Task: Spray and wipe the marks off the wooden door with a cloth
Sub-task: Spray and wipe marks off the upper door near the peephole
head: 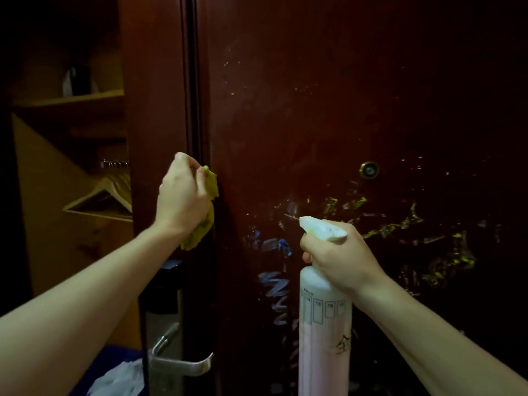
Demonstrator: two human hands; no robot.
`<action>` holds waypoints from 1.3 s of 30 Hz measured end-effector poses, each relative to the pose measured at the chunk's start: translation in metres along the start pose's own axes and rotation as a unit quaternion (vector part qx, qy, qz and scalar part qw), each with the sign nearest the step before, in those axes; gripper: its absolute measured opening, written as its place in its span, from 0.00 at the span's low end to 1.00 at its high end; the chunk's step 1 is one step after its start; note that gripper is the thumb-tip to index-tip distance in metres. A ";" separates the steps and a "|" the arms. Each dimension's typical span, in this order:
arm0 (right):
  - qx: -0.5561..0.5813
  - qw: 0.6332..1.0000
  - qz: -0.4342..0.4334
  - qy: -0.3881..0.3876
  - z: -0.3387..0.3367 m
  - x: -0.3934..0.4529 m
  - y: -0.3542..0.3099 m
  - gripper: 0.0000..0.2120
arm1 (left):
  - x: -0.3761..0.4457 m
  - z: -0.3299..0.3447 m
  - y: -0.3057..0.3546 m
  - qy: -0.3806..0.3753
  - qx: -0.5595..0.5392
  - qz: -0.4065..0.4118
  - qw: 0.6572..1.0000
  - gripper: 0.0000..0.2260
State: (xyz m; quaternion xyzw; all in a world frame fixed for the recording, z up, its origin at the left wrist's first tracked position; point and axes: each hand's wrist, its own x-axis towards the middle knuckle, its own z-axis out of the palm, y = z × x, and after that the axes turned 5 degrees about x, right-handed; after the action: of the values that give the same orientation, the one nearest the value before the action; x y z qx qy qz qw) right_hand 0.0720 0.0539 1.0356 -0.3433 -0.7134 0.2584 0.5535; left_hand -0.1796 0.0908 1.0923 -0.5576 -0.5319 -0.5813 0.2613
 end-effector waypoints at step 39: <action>-0.024 0.998 0.006 0.052 0.006 0.009 -0.004 0.17 | -0.037 0.059 0.030 0.033 0.113 0.304 0.946 0.04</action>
State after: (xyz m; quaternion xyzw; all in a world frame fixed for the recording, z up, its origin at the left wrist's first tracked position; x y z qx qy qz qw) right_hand 0.0642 0.0583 1.0427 -0.3737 -0.6878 0.2257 0.5800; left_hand -0.1221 0.1249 1.0568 -0.6401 -0.3907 -0.4286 0.5039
